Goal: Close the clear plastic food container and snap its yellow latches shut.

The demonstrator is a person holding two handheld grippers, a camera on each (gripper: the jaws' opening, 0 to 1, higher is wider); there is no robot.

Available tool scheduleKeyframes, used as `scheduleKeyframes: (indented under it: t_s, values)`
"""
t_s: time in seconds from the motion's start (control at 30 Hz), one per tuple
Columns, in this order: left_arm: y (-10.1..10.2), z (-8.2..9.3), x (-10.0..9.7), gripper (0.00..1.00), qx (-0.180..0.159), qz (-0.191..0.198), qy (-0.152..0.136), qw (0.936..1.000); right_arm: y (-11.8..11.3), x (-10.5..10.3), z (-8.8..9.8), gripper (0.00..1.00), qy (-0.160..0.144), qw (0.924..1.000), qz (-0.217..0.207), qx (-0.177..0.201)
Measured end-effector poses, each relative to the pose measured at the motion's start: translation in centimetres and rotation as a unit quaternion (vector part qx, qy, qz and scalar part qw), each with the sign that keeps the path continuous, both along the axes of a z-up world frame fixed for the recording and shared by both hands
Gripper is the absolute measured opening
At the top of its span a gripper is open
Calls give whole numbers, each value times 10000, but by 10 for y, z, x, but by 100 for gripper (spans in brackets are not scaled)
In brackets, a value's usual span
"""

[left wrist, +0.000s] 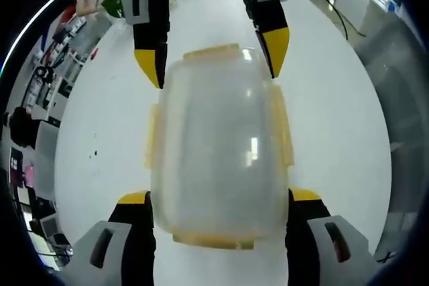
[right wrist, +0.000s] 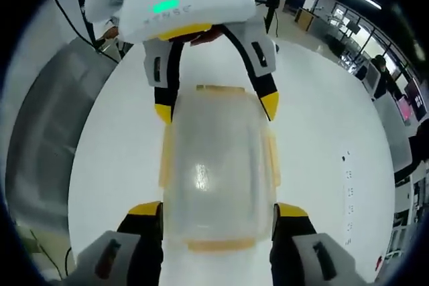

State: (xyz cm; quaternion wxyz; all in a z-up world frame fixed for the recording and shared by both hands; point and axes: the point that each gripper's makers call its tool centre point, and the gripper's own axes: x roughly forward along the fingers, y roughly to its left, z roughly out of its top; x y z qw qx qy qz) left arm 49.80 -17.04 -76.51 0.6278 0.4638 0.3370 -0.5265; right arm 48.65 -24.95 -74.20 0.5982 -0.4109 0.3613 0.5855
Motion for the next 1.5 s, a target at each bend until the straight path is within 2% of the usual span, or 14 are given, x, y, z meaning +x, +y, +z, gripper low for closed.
scheduleKeyframes:
  t_s: [0.47,1.5]
  values:
    - [8,-1,-2,77,25,-52,-12,10000,9,-4,0,64,-11,10000,-41,-34]
    - [68,-2,-13,77,162,-15,-63,9998,70,-16,0,64,-10,10000,12,-48]
